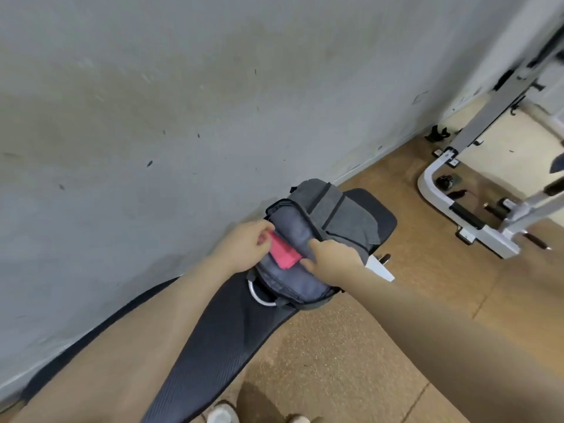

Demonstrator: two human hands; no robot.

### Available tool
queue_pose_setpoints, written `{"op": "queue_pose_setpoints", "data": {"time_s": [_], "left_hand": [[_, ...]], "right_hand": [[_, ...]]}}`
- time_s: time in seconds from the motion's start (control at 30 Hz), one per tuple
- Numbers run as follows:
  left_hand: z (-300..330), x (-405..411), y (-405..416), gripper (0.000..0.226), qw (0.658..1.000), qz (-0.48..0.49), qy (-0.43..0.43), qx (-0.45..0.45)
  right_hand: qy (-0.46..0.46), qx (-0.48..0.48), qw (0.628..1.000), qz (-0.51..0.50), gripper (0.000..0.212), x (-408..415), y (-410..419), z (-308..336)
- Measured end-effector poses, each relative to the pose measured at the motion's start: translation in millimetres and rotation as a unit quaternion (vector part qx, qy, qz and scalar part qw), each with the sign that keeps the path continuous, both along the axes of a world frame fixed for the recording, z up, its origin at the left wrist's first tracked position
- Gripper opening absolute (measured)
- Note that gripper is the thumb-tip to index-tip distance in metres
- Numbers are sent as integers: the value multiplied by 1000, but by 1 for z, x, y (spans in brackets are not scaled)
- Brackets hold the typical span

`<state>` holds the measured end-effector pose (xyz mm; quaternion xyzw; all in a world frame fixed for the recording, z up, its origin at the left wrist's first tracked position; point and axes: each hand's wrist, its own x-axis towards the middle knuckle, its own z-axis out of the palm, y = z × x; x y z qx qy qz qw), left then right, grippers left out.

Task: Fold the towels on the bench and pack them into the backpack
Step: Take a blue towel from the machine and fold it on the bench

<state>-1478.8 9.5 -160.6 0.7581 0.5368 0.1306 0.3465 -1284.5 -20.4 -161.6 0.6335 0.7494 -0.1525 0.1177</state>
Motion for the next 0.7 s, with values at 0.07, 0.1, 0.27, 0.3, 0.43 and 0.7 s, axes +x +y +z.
{"op": "queue_pose_setpoints", "data": {"time_s": [0.07,0.1,0.27,0.3,0.43,0.7], "left_hand": [[45,9,-13,30,999,-31,-8,6],[64,16,-19,33,999,-47,-15,13],[121,83,-16,24,989,-140,9,44],[132,104,-17,24,985,-165,9,47],[154,188,-30,27,969,-243,-2,50],[157,396,-70,27,933,-353,5,67]], "right_hand": [[21,2,1000,-18,30,11,-14,51],[22,9,999,-26,27,19,-21,72],[38,27,989,-137,35,86,-49,143],[45,38,984,-167,36,106,-58,151],[36,45,962,-266,36,183,-103,160],[52,49,929,-363,31,365,-187,166]]}}
